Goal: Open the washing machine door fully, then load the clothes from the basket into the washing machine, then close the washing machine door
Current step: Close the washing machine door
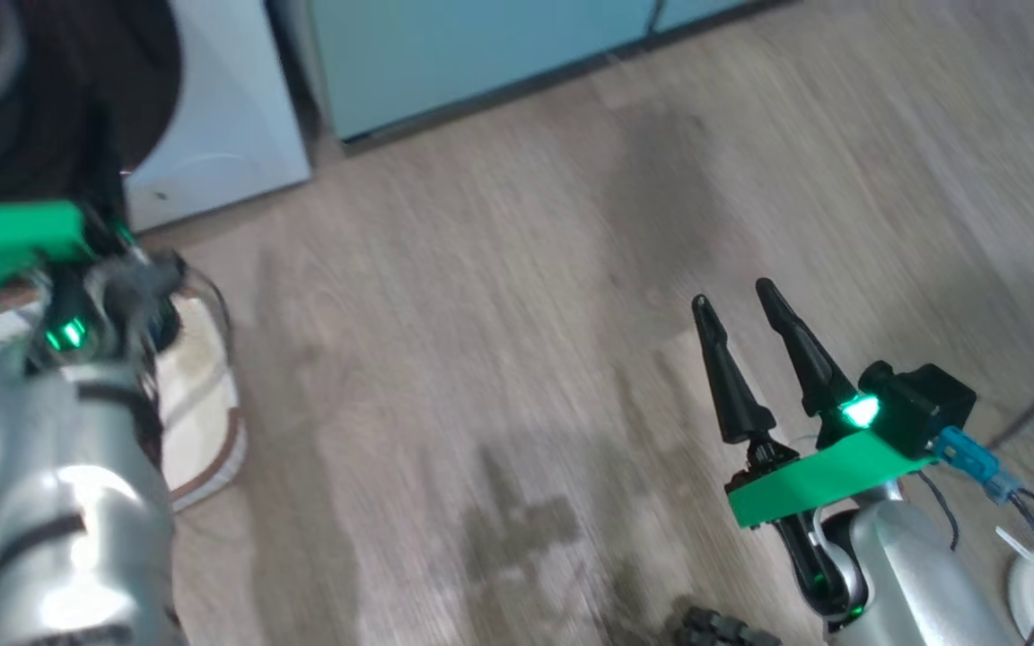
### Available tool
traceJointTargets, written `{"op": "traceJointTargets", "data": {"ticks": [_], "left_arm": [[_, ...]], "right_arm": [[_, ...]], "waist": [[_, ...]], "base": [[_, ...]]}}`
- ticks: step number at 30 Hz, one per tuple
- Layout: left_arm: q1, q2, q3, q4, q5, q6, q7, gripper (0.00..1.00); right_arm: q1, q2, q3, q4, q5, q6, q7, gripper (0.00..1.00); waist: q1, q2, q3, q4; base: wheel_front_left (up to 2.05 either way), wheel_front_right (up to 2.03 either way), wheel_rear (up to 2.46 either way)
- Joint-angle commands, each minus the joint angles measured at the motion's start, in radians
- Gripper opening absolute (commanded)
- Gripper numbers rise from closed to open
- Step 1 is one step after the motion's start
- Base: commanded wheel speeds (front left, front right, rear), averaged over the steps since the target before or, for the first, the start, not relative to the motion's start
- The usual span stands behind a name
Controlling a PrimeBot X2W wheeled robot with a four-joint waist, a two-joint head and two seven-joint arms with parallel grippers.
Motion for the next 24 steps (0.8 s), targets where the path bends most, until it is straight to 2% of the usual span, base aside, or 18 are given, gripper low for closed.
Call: {"op": "traceJointTargets", "data": {"ticks": [1, 6, 12, 17, 21, 24], "left_arm": [[0.008, 0.023, -0.001, -0.049, 0.010, -0.009, 0.009, 0.00], [0.158, 0.011, -0.106, -0.141, 0.058, -0.009, 0.036, 0.00], [0.346, 0.045, -0.305, -0.252, 0.220, -0.009, -0.005, 0.00], [0.475, 0.136, -0.491, -0.318, 0.392, -0.009, -0.137, 0.00], [0.520, 0.215, -0.554, -0.315, 0.525, -0.009, -0.264, 0.00], [0.540, 0.228, -0.532, -0.305, 0.597, 0.013, -0.327, 0.00]], "right_arm": [[-0.017, 0.001, 0.014, -0.025, -0.009, 0.000, -0.006, 1.00], [-0.002, 0.001, -0.010, -0.015, -0.032, 0.000, -0.006, 1.00], [0.016, 0.001, -0.032, -0.004, -0.056, 0.000, -0.006, 1.00], [0.031, 0.001, -0.049, 0.003, -0.071, 0.000, -0.006, 1.00], [0.041, 0.001, -0.058, 0.006, -0.081, 0.000, -0.006, 1.00], [0.050, 0.001, -0.068, 0.005, -0.086, 0.000, -0.006, 1.00]], "waist": [[0.0000, 0.0000, -0.038, 0.039], [0.0000, 0.0000, -0.102, 0.108], [0.0000, 0.0000, -0.166, 0.191], [0.0000, 0.0000, -0.212, 0.265], [0.0000, 0.0000, -0.239, 0.301], [0.0000, 0.0000, -0.255, 0.324]], "base": [[0.00, 0.00, 0.00], [0.00, 0.00, 0.00], [0.00, 0.00, 0.00], [0.00, 0.00, 0.00], [0.00, 0.00, 0.00], [0.00, 0.00, 0.00]]}}
